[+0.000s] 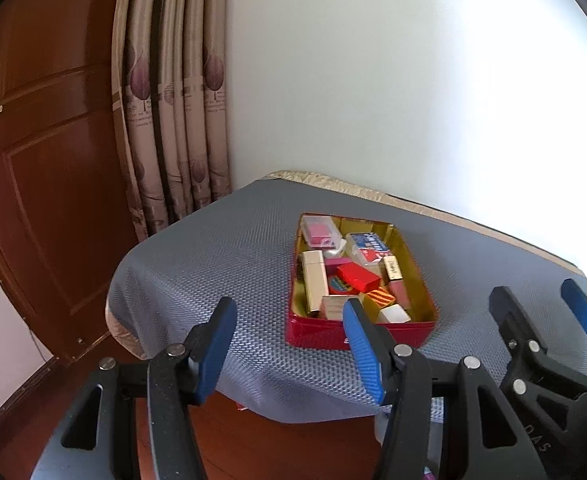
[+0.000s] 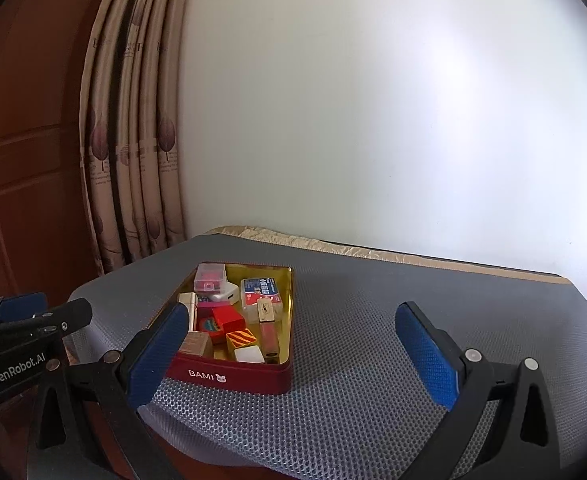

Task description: Organize rigid objects

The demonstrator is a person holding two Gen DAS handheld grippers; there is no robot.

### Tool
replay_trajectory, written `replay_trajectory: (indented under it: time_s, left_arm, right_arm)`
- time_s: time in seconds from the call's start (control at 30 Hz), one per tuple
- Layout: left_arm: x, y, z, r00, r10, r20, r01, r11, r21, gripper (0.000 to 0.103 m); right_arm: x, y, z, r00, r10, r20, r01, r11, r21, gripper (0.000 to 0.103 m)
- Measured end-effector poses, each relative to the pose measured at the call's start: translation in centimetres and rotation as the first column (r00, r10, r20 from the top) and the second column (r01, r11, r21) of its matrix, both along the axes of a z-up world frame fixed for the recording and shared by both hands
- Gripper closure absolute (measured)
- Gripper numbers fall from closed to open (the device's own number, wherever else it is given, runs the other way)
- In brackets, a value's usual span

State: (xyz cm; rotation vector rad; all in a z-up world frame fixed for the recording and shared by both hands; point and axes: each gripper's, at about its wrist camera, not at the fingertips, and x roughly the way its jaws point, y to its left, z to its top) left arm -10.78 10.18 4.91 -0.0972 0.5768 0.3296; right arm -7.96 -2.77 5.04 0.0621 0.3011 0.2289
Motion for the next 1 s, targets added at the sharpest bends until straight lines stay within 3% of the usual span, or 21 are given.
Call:
replay_trajectory:
  time_s: [1.0]
  left_arm:
    - [0.07, -0.45, 0.04, 1.0, -0.019, -0.024, 0.02, 1.0, 0.006, 0.046]
  right_arm:
    - [-0.39, -0.12, -0.06, 0.999, 0.02, -0.04, -0.019, 1.0, 0.014, 0.0]
